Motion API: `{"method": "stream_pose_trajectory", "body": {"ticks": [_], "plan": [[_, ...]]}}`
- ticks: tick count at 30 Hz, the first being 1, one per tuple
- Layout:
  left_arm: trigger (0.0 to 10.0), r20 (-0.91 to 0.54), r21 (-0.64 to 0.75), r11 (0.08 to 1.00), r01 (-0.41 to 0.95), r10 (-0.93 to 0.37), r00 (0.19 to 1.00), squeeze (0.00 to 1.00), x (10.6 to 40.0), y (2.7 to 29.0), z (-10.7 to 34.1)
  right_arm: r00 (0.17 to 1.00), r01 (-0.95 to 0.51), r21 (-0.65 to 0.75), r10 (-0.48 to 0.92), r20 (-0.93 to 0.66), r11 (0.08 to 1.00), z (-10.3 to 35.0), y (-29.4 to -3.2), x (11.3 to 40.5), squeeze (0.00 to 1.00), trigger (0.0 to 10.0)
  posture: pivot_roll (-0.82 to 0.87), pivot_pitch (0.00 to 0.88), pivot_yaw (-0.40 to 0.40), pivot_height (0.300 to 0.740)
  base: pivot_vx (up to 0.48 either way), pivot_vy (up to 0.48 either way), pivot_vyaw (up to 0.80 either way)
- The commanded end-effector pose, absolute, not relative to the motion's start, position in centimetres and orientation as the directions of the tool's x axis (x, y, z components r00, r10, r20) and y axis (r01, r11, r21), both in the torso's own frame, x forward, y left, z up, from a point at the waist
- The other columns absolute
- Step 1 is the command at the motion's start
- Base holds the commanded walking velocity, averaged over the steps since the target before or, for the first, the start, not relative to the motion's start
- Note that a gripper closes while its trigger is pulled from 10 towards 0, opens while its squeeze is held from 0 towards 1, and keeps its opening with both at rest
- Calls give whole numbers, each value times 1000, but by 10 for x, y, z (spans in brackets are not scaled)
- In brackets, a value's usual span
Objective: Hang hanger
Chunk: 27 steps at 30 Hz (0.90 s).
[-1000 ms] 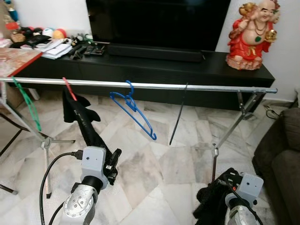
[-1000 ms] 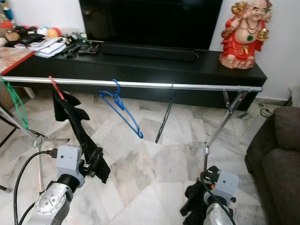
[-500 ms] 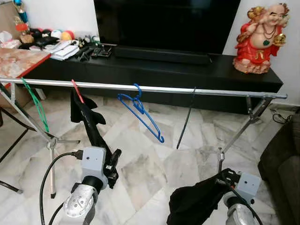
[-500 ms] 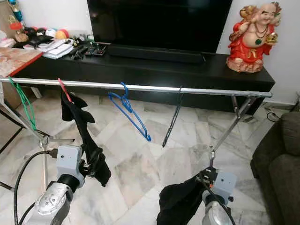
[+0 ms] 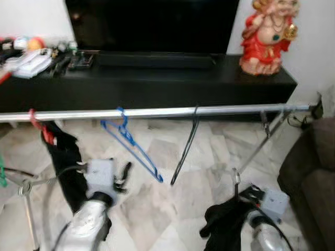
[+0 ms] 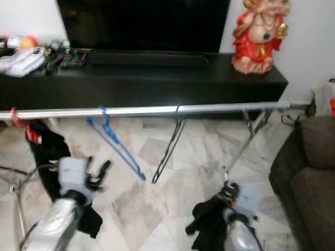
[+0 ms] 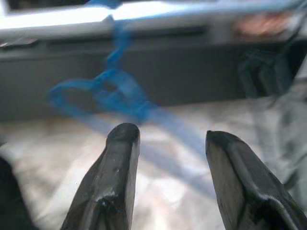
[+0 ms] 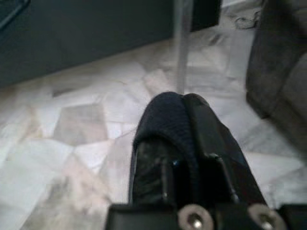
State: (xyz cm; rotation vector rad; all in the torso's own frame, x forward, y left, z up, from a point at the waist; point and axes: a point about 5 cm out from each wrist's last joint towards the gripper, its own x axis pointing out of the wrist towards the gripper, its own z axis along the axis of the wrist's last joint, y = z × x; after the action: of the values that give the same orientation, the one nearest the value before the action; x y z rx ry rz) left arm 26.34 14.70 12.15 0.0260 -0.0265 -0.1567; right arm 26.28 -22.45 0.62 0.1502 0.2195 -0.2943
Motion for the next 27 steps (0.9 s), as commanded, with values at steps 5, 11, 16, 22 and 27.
{"method": "stream_pose_trajectory", "body": {"ticks": [5, 11, 16, 22, 27], "plan": [[10000, 27, 35, 994, 107, -108, 994, 0, 258, 161, 122, 951, 270, 128, -244, -190, 954, 14, -216, 271, 0, 10000, 41, 90, -15, 740, 185, 0, 0], [10000, 10, 37, 994, 106, -107, 994, 0, 252, 162, 120, 949, 271, 121, -243, -201, 955, 10, -215, 267, 0, 10000, 44, 97, -17, 740, 0, 0, 0], [10000, -22, 37, 991, 130, -129, 991, 0, 251, 159, 115, 948, 270, 118, -243, -206, 956, 8, -215, 264, 0, 10000, 31, 107, -15, 740, 0, 0, 0], [10000, -12, 64, 990, 126, -125, 992, 0, 254, 159, 118, 947, 265, 113, -237, -217, 957, 6, -214, 263, 0, 10000, 30, 104, -12, 740, 0, -202, 0], [10000, -21, 59, 991, 120, -119, 993, 0, 254, 159, 117, 946, 260, 110, -230, -229, 959, 4, -215, 262, 0, 10000, 21, 99, -9, 740, 0, -363, 0]]}}
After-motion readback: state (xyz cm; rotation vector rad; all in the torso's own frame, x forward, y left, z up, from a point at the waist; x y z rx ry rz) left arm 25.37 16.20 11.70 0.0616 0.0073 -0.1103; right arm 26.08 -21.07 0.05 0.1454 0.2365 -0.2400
